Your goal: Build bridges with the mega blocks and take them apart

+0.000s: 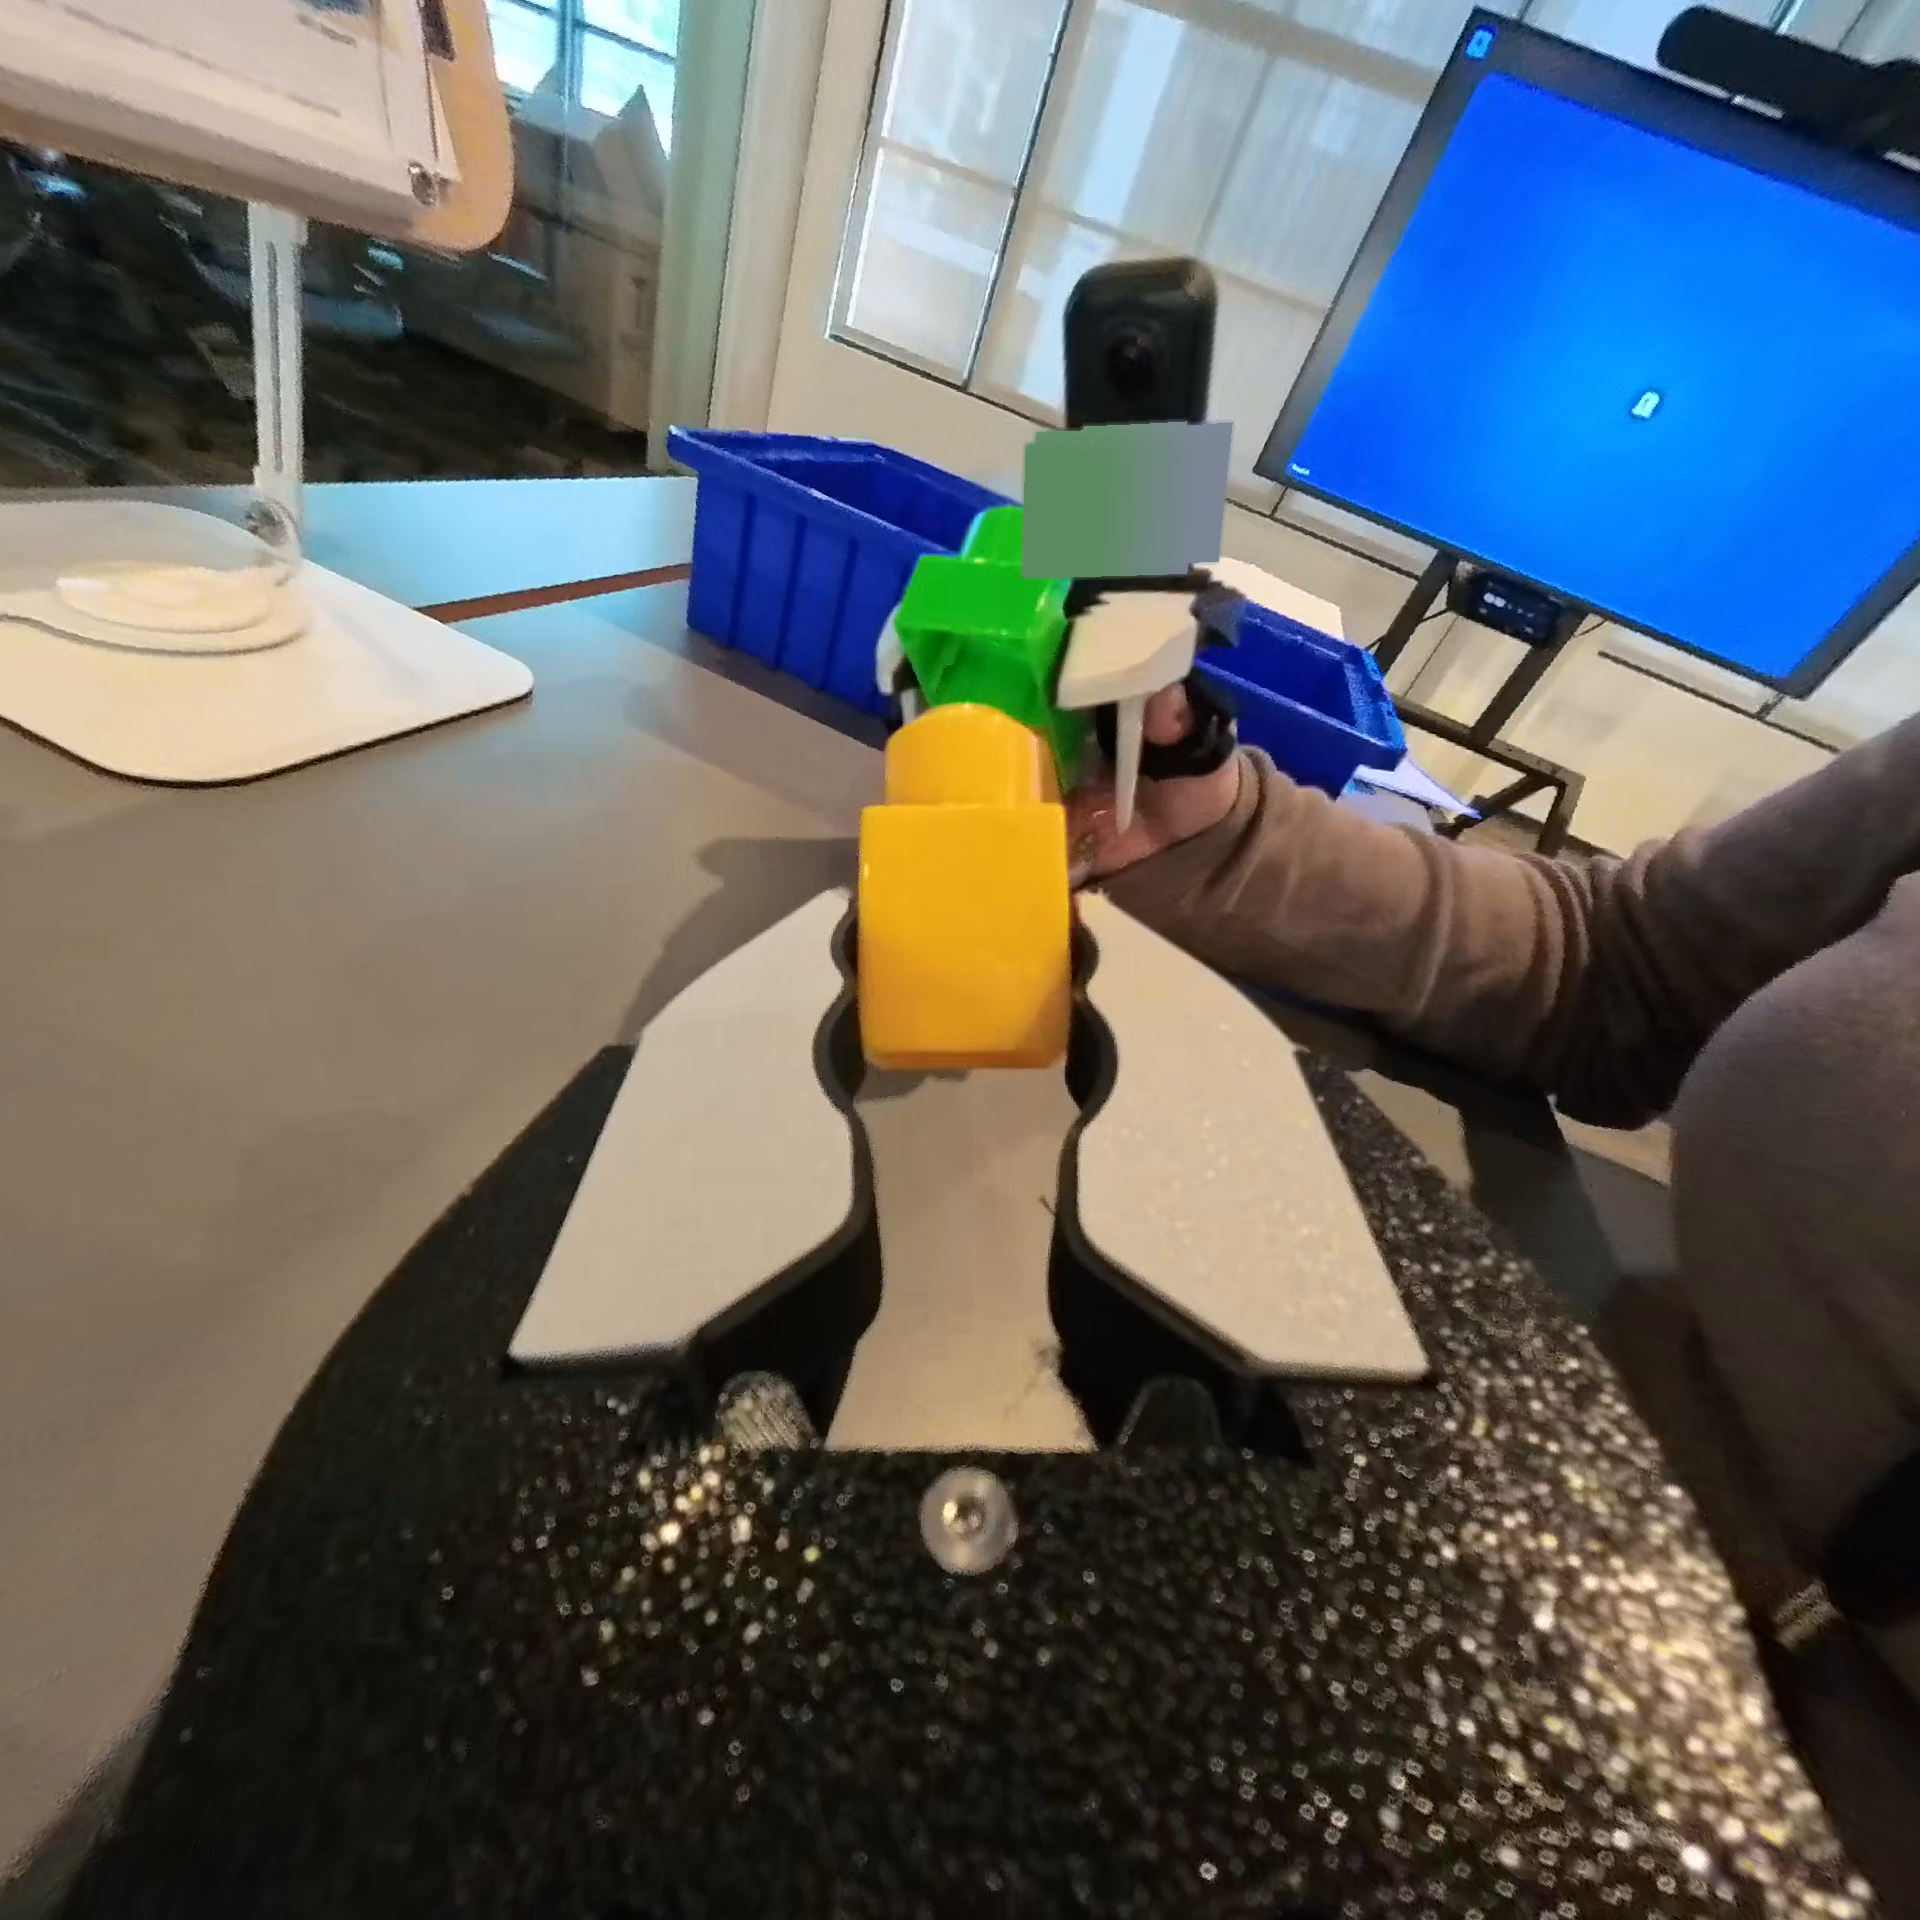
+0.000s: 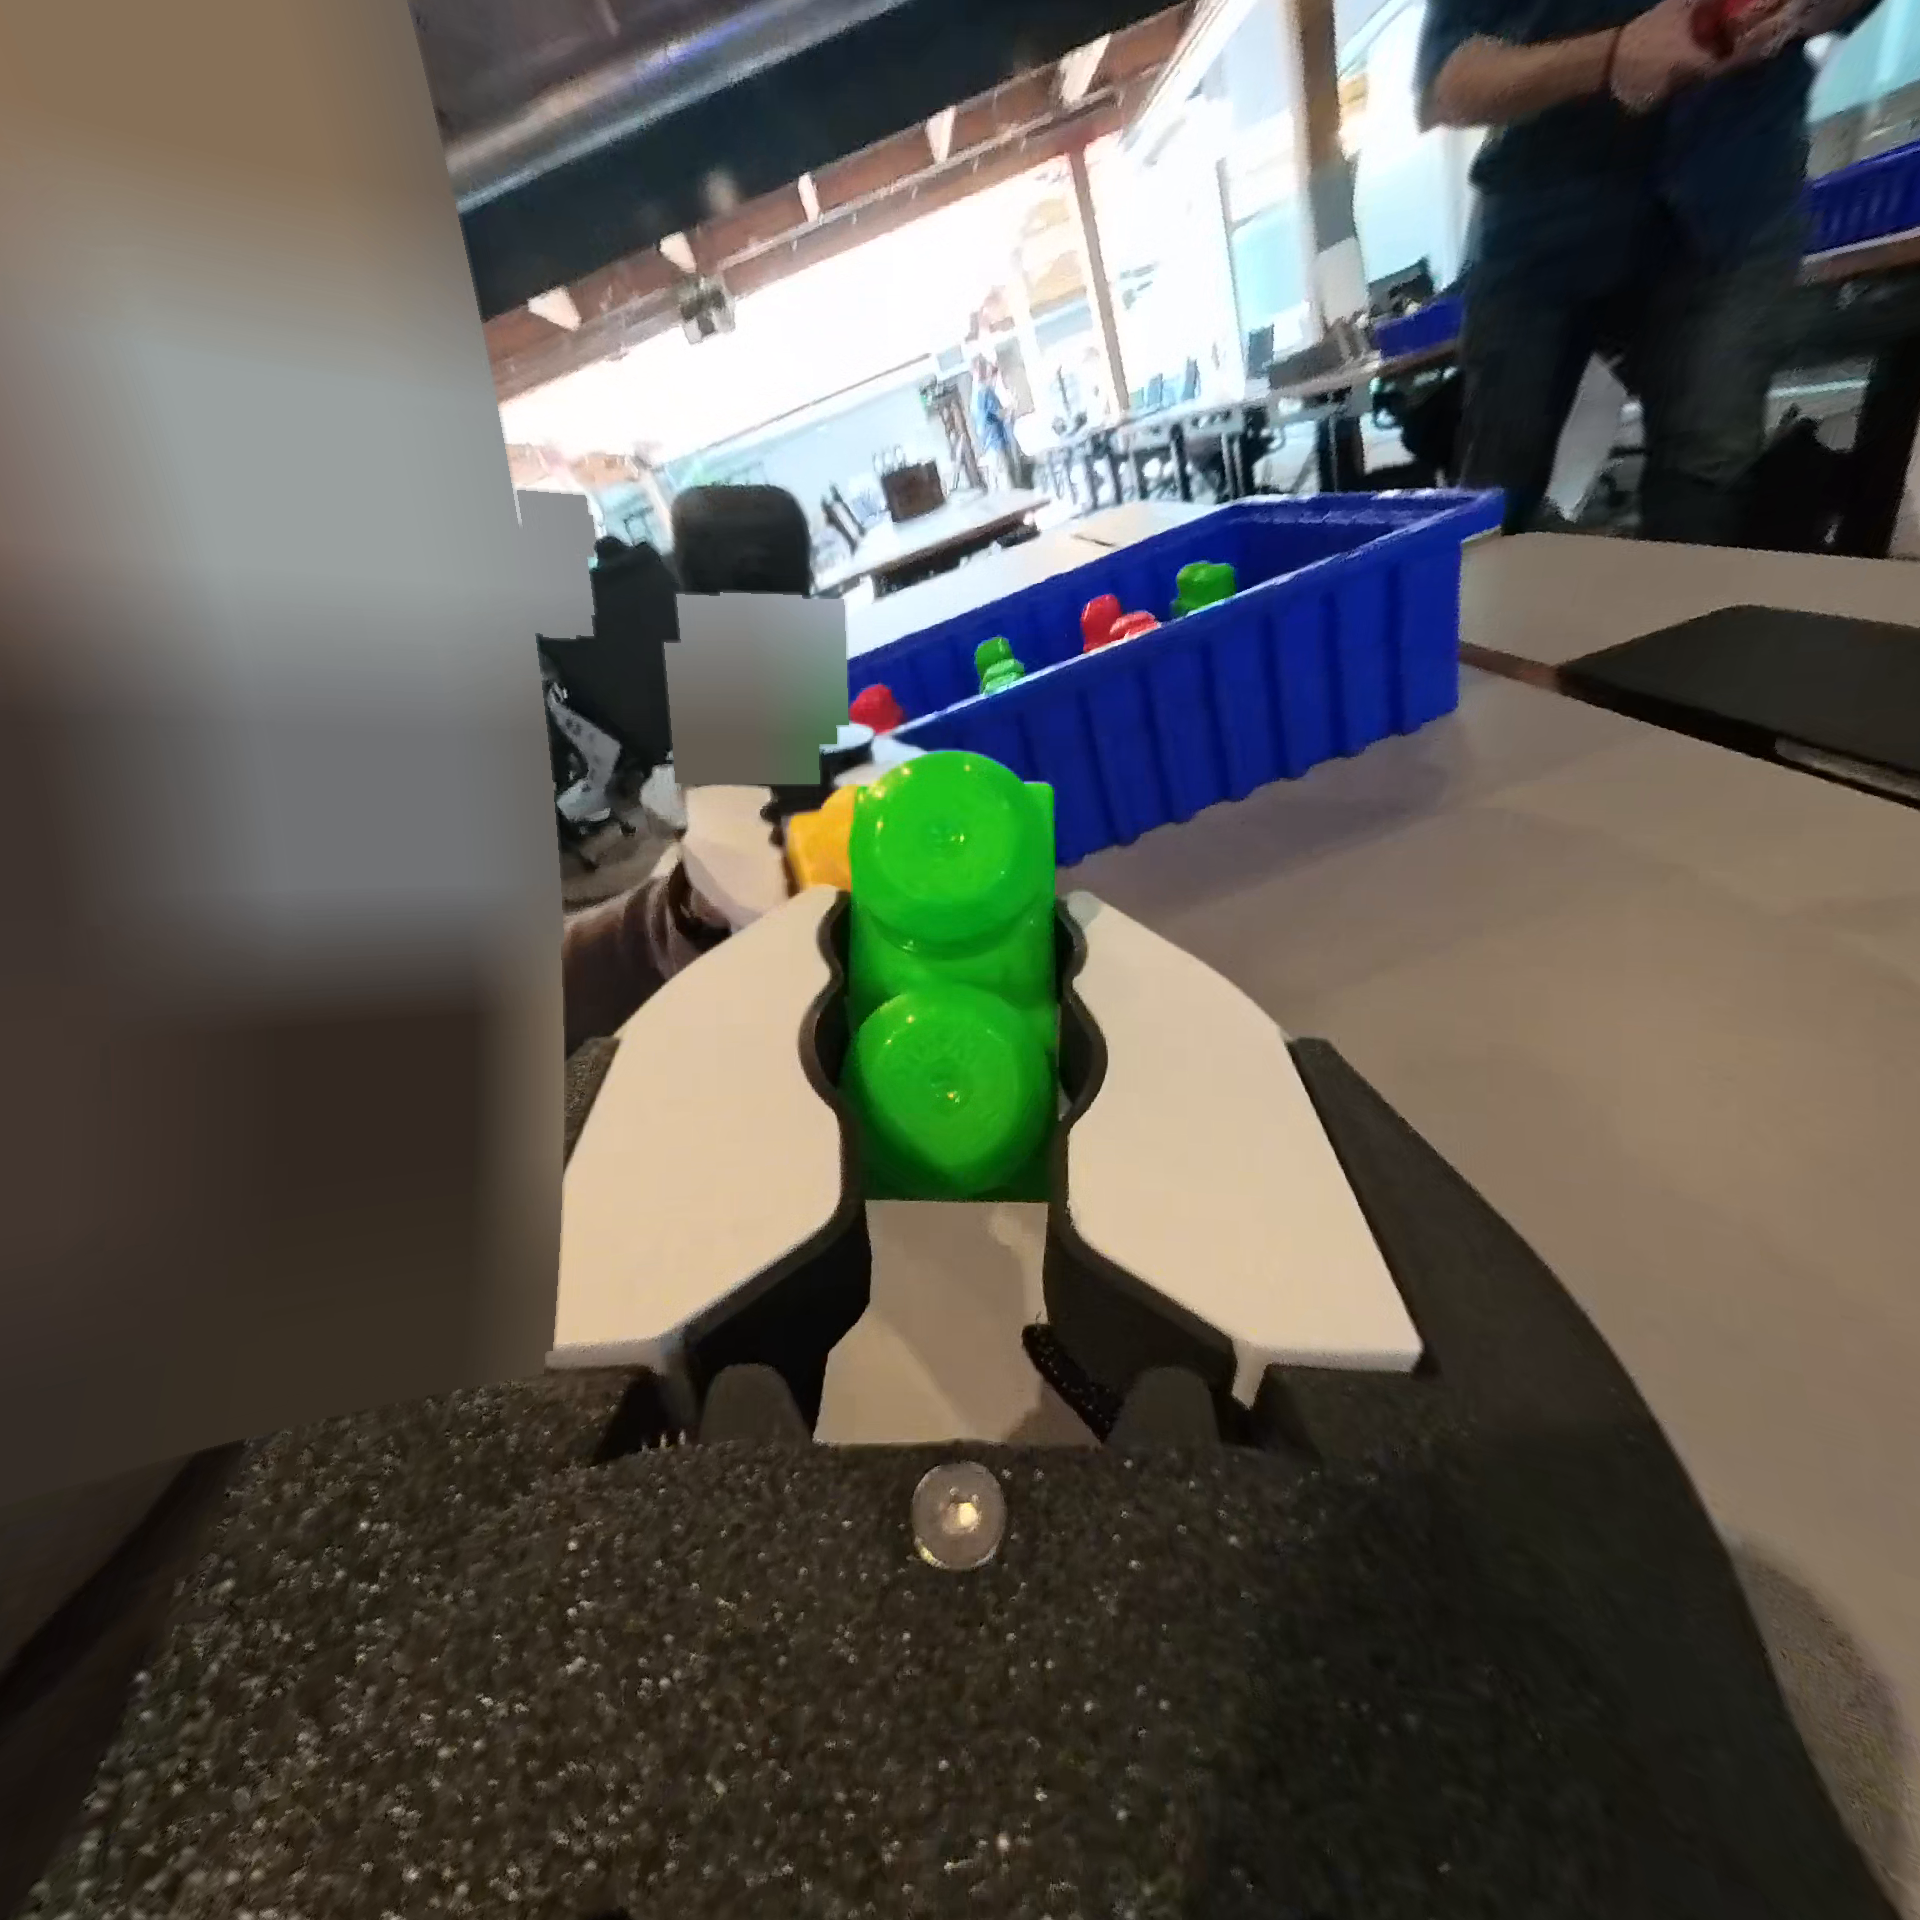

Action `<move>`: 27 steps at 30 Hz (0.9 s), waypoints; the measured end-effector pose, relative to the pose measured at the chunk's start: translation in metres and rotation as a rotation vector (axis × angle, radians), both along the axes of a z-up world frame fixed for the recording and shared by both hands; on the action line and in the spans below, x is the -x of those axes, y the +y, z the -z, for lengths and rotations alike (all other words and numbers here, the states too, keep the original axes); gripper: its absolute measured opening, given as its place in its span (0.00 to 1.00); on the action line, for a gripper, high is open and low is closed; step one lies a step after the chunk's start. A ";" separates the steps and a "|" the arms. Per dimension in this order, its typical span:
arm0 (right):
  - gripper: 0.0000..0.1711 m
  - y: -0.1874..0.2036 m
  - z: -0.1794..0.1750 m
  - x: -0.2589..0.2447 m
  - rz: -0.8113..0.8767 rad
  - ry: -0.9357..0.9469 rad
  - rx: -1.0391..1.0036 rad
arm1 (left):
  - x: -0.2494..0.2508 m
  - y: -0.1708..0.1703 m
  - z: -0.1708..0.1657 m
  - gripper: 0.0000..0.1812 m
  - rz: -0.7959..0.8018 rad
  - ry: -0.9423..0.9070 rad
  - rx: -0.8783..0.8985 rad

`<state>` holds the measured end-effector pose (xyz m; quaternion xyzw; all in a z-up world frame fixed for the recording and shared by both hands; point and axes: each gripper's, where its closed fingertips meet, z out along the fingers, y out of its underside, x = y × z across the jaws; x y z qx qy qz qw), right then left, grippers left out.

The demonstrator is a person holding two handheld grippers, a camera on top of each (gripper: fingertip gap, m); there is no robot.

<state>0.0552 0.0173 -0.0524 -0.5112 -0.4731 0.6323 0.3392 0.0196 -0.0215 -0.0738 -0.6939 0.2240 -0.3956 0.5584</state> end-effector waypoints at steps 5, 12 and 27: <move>0.21 0.005 -0.056 -0.022 0.168 0.079 -0.040 | -0.016 -0.009 -0.007 0.20 0.050 0.046 -0.074; 0.21 0.032 -0.168 -0.116 0.615 0.059 -0.387 | -0.092 0.033 -0.037 0.20 0.104 0.150 -0.092; 0.21 0.071 -0.187 -0.237 0.938 0.099 -0.353 | -0.308 0.143 -0.052 0.43 0.400 0.251 -0.120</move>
